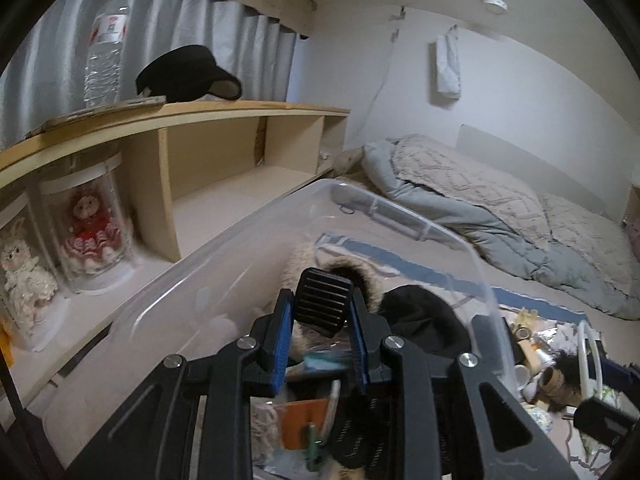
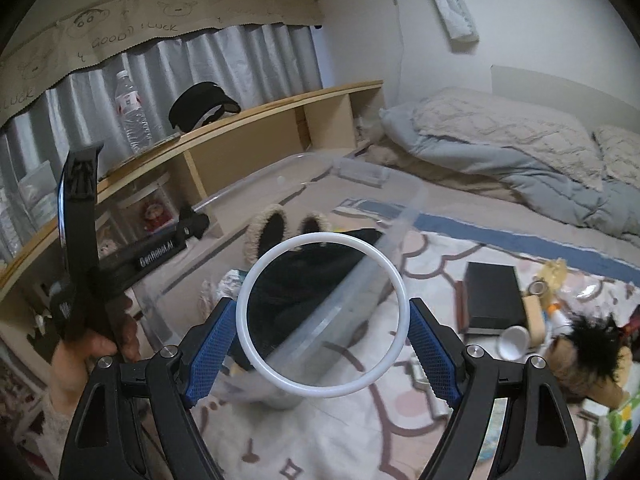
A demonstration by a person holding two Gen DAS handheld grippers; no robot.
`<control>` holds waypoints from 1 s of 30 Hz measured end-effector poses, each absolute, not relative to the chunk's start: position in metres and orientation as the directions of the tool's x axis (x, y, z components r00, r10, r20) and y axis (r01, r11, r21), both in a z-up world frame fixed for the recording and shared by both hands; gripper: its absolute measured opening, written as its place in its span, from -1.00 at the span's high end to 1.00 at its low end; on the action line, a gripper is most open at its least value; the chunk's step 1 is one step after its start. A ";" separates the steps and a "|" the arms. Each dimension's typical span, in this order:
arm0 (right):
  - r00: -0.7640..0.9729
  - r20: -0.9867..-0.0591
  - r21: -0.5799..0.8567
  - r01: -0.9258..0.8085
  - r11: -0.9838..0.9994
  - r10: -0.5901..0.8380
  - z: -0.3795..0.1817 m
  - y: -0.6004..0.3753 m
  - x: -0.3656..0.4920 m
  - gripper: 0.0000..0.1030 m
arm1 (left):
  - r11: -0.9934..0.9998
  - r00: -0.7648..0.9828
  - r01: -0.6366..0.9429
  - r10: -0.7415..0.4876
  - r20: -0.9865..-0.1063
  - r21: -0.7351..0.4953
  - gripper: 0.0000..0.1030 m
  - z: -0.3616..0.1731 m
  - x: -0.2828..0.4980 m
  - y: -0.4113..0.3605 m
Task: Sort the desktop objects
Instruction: 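Lift the black object with the left tool while the right tool carries the ring toward the clear bin, then lower both tools into the clear bin and open the left tool, dropping the black object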
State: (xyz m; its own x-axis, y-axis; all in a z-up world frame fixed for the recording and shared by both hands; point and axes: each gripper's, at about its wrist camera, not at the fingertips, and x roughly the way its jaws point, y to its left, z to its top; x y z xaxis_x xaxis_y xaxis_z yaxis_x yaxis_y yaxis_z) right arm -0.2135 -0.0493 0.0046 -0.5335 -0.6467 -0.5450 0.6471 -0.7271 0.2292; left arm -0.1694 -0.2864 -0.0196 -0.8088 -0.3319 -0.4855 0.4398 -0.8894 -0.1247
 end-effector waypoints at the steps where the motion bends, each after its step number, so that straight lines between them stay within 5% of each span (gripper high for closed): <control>1: -0.527 -0.547 0.234 0.650 -0.723 -0.650 0.005 -0.054 -0.215 -0.64 | -0.886 -0.802 0.450 -0.344 -0.489 -0.116 0.49 -0.020 -0.169 -0.288; 30: -0.491 -0.582 0.259 0.644 -0.720 -0.648 -0.001 -0.097 -0.224 -0.64 | -0.892 -0.720 0.442 -0.414 -0.557 0.091 0.48 -0.026 -0.159 -0.290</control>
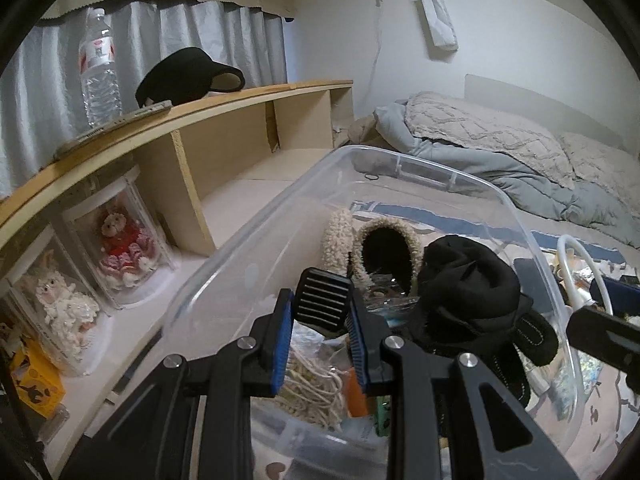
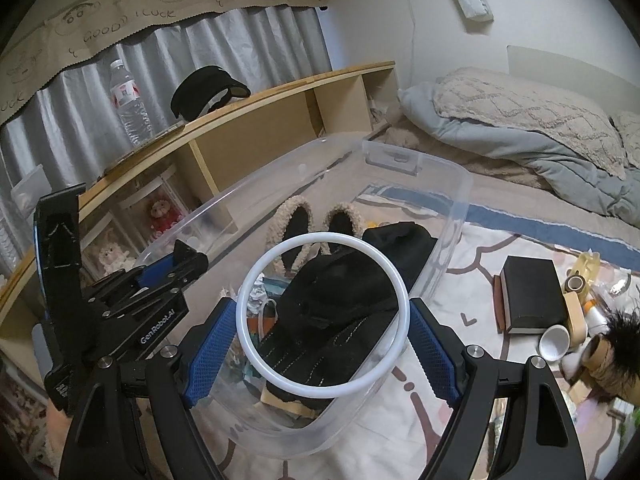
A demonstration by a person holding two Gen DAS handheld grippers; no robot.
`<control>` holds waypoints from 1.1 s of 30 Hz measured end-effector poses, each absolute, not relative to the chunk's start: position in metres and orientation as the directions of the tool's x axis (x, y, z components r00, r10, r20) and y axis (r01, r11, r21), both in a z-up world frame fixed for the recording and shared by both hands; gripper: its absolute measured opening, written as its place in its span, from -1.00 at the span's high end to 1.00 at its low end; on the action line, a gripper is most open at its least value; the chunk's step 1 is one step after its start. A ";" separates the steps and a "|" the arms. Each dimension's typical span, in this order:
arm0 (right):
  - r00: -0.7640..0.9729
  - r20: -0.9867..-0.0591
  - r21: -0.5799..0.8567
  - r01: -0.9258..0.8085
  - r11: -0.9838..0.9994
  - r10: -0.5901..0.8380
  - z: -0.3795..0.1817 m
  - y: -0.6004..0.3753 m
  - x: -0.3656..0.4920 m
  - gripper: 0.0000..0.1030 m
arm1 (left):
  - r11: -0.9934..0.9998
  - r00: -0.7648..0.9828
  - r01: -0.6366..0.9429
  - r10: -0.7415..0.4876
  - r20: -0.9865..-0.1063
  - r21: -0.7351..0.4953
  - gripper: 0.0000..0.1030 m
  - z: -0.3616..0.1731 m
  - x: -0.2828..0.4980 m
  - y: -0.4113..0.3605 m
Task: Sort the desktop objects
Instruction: 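Lower both tools into the clear bin and open the left tool, dropping the black object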
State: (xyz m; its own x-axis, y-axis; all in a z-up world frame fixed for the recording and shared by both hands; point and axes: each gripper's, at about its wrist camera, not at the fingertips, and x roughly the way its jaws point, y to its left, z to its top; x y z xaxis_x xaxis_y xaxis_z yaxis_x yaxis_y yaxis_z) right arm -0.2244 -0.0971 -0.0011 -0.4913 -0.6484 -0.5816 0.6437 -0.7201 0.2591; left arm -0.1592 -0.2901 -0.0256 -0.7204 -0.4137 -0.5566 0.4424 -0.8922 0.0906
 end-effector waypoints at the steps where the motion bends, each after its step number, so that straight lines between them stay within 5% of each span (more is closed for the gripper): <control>1: -0.491 -0.581 0.259 0.644 -0.720 -0.649 -0.001 -0.098 -0.224 -0.64 | -0.890 -0.718 0.446 -0.419 -0.556 0.096 0.48 -0.025 -0.159 -0.290; 5: -0.489 -0.579 0.260 0.647 -0.717 -0.652 0.000 -0.100 -0.223 -0.64 | -0.880 -0.706 0.459 -0.444 -0.553 0.120 0.48 -0.025 -0.157 -0.289; 6: -0.489 -0.579 0.261 0.647 -0.716 -0.652 0.001 -0.100 -0.223 -0.64 | -0.876 -0.701 0.465 -0.455 -0.548 0.133 0.32 -0.025 -0.157 -0.289; 7: -0.488 -0.579 0.261 0.648 -0.715 -0.653 0.001 -0.101 -0.224 -0.64 | -0.869 -0.699 0.474 -0.471 -0.538 0.144 -0.12 -0.025 -0.157 -0.288; 9: -0.488 -0.579 0.260 0.649 -0.715 -0.654 0.003 -0.102 -0.224 -0.64 | -0.866 -0.705 0.480 -0.477 -0.524 0.142 -0.41 -0.023 -0.155 -0.288; 33: -0.515 -0.686 0.099 0.634 -0.767 -0.514 0.027 -0.149 -0.306 -0.64 | -0.854 -0.727 0.517 -0.473 -0.498 0.057 -0.41 -0.018 -0.145 -0.303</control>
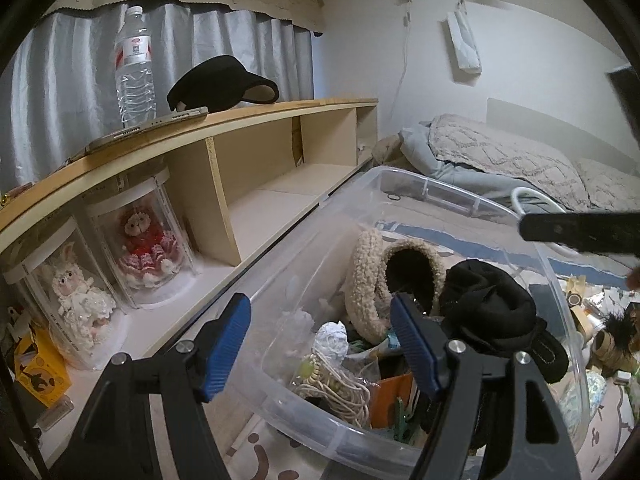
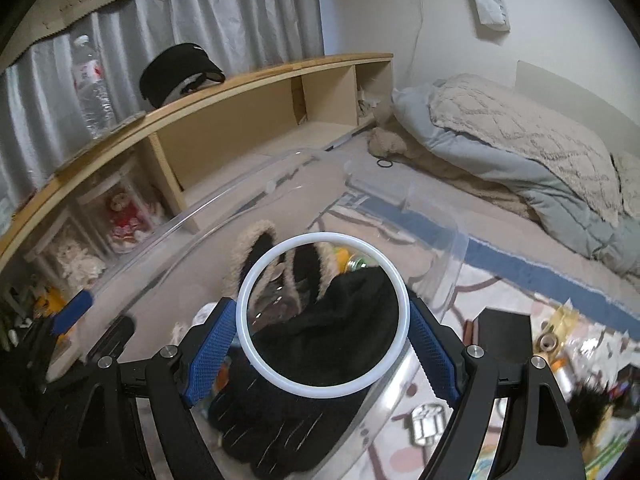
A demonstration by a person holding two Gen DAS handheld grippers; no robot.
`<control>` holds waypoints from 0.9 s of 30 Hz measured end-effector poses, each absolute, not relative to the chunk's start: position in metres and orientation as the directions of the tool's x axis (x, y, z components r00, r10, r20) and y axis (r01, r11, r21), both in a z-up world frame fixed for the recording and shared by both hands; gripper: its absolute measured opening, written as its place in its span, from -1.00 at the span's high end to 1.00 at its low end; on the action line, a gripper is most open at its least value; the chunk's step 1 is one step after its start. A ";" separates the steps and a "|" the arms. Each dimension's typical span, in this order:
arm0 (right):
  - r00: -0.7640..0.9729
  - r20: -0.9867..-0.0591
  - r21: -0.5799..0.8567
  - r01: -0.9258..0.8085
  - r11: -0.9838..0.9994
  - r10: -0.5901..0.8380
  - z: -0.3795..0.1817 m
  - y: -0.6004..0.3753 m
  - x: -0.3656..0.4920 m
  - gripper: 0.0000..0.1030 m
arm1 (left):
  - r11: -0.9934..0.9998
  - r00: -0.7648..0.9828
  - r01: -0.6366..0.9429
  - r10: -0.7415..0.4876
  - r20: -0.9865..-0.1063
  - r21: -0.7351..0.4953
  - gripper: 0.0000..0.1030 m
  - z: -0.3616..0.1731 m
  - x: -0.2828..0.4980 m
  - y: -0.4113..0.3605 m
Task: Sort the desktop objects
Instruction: 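Lower both tools into the clear bin and open the left tool, dropping the black object, then open the right tool to drop the white ring into the bin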
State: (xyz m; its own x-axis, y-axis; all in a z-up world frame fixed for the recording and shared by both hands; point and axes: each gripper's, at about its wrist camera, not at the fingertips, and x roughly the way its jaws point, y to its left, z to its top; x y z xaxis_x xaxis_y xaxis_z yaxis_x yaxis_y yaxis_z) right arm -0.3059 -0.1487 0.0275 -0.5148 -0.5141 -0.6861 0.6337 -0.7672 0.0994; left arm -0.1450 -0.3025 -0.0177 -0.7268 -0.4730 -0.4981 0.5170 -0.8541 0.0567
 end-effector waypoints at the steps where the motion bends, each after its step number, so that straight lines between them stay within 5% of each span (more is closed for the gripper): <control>1: -0.516 -0.692 0.092 0.630 -0.771 -0.505 0.027 -0.152 -0.311 -0.64 | -0.854 -0.727 0.517 -0.474 -0.496 0.059 -0.41 -0.017 -0.145 -0.302; 20: -0.503 -0.821 -0.046 0.530 -0.847 -0.270 -0.031 -0.198 -0.396 -0.65 | -0.884 -0.765 0.465 -0.429 -0.480 0.049 -0.52 -0.023 -0.157 -0.293; 22: -0.548 -0.796 -0.067 0.503 -0.862 -0.257 -0.025 -0.192 -0.396 -0.97 | -0.888 -0.769 0.457 -0.425 -0.478 0.053 -0.58 -0.023 -0.159 -0.292; 27: -0.560 -0.782 -0.048 0.493 -0.868 -0.274 -0.020 -0.180 -0.396 -1.00 | -0.893 -0.775 0.447 -0.413 -0.478 0.047 -0.58 -0.023 -0.160 -0.290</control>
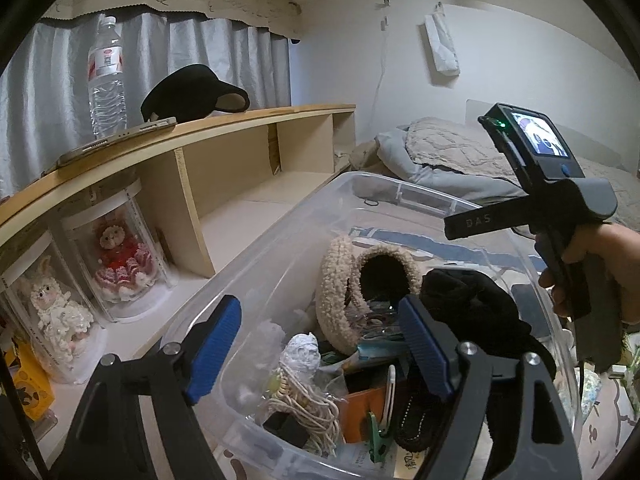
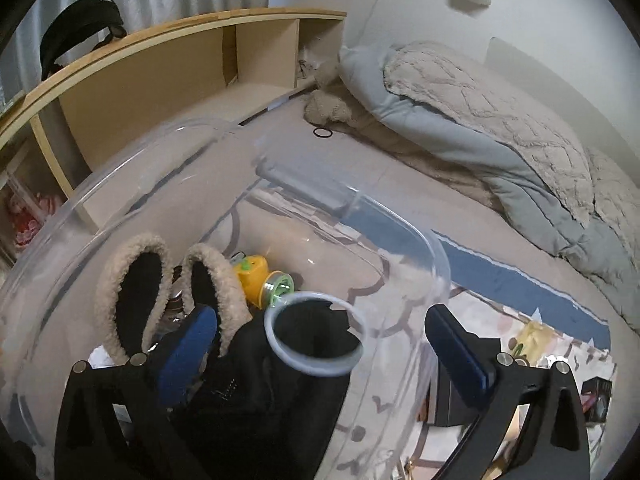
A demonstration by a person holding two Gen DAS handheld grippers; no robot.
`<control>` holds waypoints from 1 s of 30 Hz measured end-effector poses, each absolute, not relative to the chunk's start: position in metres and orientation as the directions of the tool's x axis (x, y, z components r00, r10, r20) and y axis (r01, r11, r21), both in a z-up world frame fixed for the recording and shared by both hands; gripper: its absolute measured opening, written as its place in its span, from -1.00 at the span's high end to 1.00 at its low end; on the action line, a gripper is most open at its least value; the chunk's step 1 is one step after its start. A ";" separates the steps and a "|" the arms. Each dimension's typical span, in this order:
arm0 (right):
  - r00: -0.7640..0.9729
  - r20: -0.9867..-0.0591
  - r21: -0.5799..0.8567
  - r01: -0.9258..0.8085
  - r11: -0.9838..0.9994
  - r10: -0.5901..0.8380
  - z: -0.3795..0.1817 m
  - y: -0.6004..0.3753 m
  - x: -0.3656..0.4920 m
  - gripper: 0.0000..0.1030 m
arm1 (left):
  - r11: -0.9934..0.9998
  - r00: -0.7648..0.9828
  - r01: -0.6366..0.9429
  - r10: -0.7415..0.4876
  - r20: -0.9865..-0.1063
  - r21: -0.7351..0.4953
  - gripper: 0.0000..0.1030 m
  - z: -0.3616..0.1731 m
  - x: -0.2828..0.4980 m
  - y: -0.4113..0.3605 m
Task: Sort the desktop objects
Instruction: 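Open the right tool to drop the white ring into the bin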
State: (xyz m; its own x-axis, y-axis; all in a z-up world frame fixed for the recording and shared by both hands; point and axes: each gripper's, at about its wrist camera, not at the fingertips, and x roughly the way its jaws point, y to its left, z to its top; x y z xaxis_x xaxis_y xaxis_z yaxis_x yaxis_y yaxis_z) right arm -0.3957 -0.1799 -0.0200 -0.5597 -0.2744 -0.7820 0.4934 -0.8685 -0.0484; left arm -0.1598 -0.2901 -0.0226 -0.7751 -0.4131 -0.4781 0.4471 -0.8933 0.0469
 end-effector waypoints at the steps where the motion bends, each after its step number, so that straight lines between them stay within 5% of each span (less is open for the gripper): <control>1: -0.553 -0.784 -0.038 0.498 -0.866 -0.283 -0.020 -0.179 -0.395 -1.00 | -0.893 -0.776 0.447 -0.412 -0.478 0.044 -0.58 -0.023 -0.160 -0.290; 30: -0.601 -0.578 0.073 0.636 -0.768 -0.552 0.006 -0.148 -0.305 -1.00 | -0.898 -0.774 0.439 -0.392 -0.497 0.025 -0.58 -0.026 -0.163 -0.289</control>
State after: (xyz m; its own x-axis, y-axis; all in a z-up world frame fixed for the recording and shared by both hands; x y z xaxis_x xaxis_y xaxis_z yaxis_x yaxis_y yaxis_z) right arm -0.3054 -0.1482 0.0057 -0.6009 -0.5519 -0.5782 0.6358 -0.7684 0.0726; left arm -0.1626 -0.2889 -0.0258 -0.7743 -0.3919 -0.4969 0.4388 -0.8983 0.0248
